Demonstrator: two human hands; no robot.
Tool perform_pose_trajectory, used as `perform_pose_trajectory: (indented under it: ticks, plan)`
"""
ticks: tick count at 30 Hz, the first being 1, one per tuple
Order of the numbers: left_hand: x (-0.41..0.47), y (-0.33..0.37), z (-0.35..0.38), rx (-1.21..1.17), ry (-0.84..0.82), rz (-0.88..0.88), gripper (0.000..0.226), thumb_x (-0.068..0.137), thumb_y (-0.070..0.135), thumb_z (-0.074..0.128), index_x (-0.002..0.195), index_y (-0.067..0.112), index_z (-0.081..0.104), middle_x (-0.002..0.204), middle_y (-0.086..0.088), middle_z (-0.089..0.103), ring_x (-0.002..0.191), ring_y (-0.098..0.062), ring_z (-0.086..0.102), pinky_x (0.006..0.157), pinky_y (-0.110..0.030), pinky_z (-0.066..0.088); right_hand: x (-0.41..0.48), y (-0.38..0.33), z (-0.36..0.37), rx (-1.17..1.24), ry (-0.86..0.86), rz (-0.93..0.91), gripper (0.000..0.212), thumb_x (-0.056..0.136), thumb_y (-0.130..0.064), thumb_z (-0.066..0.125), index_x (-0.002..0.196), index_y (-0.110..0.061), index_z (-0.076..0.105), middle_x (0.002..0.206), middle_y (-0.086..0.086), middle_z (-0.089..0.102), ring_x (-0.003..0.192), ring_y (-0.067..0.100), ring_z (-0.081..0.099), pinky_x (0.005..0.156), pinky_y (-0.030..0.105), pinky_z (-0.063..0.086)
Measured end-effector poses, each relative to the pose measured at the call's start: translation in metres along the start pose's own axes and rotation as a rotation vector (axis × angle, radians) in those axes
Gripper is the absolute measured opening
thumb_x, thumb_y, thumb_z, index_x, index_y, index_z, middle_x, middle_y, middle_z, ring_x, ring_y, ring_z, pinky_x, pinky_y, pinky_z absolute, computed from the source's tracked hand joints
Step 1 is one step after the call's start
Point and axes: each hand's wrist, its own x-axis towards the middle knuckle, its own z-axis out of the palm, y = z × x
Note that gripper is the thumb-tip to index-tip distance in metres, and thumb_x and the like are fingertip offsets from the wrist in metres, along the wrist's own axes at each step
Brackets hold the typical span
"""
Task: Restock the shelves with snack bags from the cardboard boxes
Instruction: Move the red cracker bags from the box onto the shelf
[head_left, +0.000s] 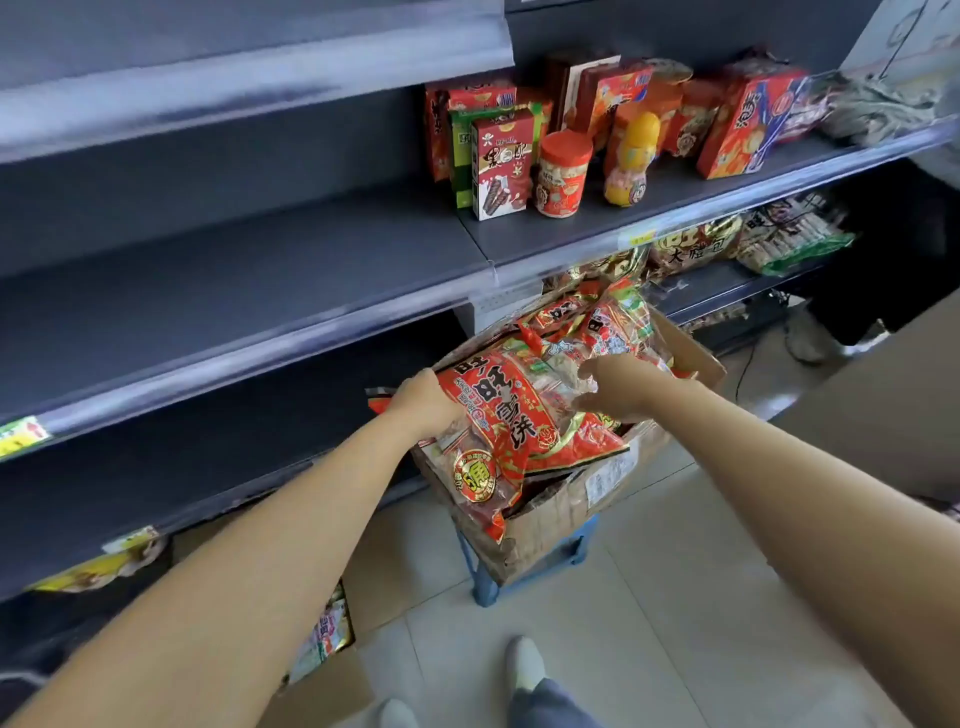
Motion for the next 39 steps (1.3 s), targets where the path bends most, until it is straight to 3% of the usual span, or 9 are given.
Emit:
perform_pose_trajectory:
  ticks: [3, 6, 13, 18, 21, 23, 29, 34, 39]
  plan:
    - [0.016, 0.001, 0.013, -0.044, 0.075, -0.229, 0.075, 0.079, 0.032, 0.072, 0.138, 0.006, 0.033, 0.139, -0.017, 0.039, 0.122, -0.032, 0.048, 0.096, -0.039, 0.048, 0.019, 0.004, 0.008, 0.038, -0.079, -0.023, 0.062, 0.096, -0.038, 0.051, 0.147, -0.009, 0.03, 0.147, 0.013, 0.042, 0.132, 0.032, 0.043, 0.107, 0.041, 0.038]
    - [0.018, 0.002, 0.019, -0.133, 0.157, -0.434, 0.099, 0.075, 0.039, 0.076, 0.147, 0.004, 0.017, 0.146, -0.019, 0.027, 0.131, -0.034, 0.037, 0.104, -0.041, 0.042, 0.034, 0.0, 0.016, 0.117, -0.182, -0.039, 0.07, 0.096, -0.042, 0.049, 0.151, -0.01, 0.019, 0.15, 0.015, 0.036, 0.136, 0.033, 0.039, 0.11, 0.041, 0.035]
    - [0.016, -0.003, 0.028, -0.737, -0.015, -0.54, 0.04, 0.079, 0.027, 0.075, 0.111, 0.01, 0.059, 0.084, -0.007, 0.065, 0.067, -0.021, 0.061, 0.06, -0.029, 0.046, 0.062, -0.002, 0.027, 0.474, -0.233, 0.028, 0.097, 0.081, -0.054, 0.065, 0.149, -0.003, 0.018, 0.151, 0.015, 0.035, 0.137, 0.034, 0.036, 0.11, 0.043, 0.034]
    - [0.011, -0.007, 0.031, -0.858, -0.044, -0.551, 0.07, 0.068, 0.022, 0.084, 0.128, 0.012, 0.05, 0.1, -0.01, 0.07, 0.077, -0.026, 0.069, 0.068, -0.039, 0.056, 0.067, 0.0, 0.021, 0.741, -0.247, 0.035, 0.034, 0.08, -0.028, 0.075, 0.101, -0.006, 0.059, 0.103, 0.01, 0.063, 0.093, 0.024, 0.061, 0.088, 0.034, 0.047]
    - [0.003, -0.005, 0.024, -0.902, 0.006, -0.47, 0.088, 0.073, 0.011, 0.08, 0.142, 0.014, 0.027, 0.12, -0.011, 0.061, 0.091, -0.026, 0.065, 0.064, -0.037, 0.055, 0.065, -0.001, 0.012, 0.818, -0.273, 0.024, 0.103, 0.058, -0.039, 0.088, 0.138, -0.003, 0.034, 0.116, 0.009, 0.056, 0.099, 0.026, 0.057, 0.097, 0.044, 0.045]
    - [0.001, -0.007, 0.012, -0.878, 0.078, -0.418, 0.1, 0.072, 0.008, 0.08, 0.146, 0.023, 0.015, 0.136, -0.011, 0.049, 0.11, -0.031, 0.059, 0.077, -0.042, 0.056, 0.066, -0.003, 0.006, 0.841, -0.262, 0.006, 0.127, 0.046, -0.045, 0.088, 0.148, -0.013, 0.02, 0.101, 0.002, 0.052, 0.079, 0.016, 0.051, 0.077, 0.038, 0.046]
    - [-0.019, -0.03, -0.045, -0.855, 0.268, -0.292, 0.079, 0.072, -0.002, 0.077, 0.136, 0.016, 0.033, 0.123, -0.01, 0.056, 0.105, -0.031, 0.062, 0.08, -0.045, 0.057, 0.045, -0.056, -0.02, 0.94, -0.201, -0.067, 0.11, 0.065, -0.033, 0.083, 0.148, -0.014, 0.014, 0.111, 0.009, 0.056, 0.075, 0.017, 0.054, 0.073, 0.037, 0.045]
    - [-0.051, -0.088, -0.089, -0.987, 0.215, -0.236, 0.076, 0.075, -0.003, 0.074, 0.139, 0.013, 0.037, 0.12, -0.01, 0.064, 0.102, -0.028, 0.066, 0.086, -0.045, 0.055, 0.014, -0.135, -0.038, 1.016, -0.209, -0.155, 0.051, 0.083, -0.004, 0.069, 0.119, -0.006, 0.033, 0.09, 0.013, 0.067, 0.05, 0.016, 0.067, 0.045, 0.027, 0.054]
    - [-0.09, -0.168, -0.129, -0.989, 0.375, -0.219, 0.093, 0.076, -0.006, 0.073, 0.146, 0.024, 0.019, 0.135, -0.009, 0.05, 0.12, -0.03, 0.052, 0.097, -0.045, 0.048, -0.007, -0.236, -0.029, 1.02, -0.216, -0.272, 0.017, 0.086, -0.007, 0.067, 0.1, -0.011, 0.057, 0.086, 0.009, 0.074, 0.073, 0.027, 0.072, 0.081, 0.049, 0.057]
